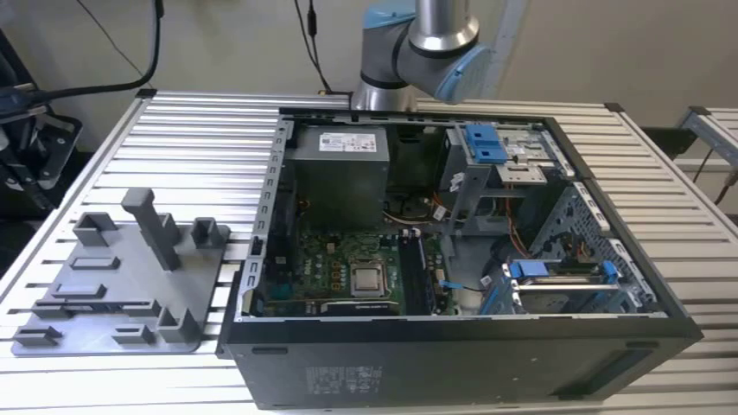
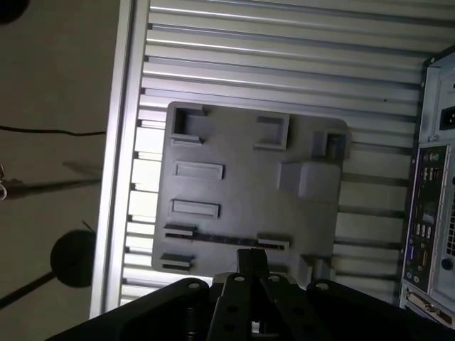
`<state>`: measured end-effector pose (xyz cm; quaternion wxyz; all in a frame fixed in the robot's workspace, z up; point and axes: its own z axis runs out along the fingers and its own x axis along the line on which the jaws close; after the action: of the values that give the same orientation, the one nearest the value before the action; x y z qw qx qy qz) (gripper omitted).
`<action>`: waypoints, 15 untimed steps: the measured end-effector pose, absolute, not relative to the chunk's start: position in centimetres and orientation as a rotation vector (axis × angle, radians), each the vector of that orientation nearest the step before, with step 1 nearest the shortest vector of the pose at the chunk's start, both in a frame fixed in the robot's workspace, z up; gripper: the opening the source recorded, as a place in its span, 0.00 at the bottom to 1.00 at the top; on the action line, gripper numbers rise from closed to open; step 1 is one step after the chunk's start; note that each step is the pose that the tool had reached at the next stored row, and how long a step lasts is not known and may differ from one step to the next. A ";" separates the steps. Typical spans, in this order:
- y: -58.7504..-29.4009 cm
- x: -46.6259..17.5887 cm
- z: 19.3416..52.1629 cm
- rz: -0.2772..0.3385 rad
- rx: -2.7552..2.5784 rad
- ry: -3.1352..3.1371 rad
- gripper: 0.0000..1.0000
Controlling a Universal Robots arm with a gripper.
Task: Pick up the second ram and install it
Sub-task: 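Pick up the second ram and move it above second insertion slot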
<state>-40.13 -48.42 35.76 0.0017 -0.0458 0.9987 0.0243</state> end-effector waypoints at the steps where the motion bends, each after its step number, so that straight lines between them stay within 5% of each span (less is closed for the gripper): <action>1: -48.4 -40.1 35.8 0.076 -0.151 3.134 0.11; 15: -48.4 -40.1 35.8 0.076 -0.336 3.122 0.11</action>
<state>-40.13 -48.42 35.76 0.0003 -0.1070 0.9940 0.0243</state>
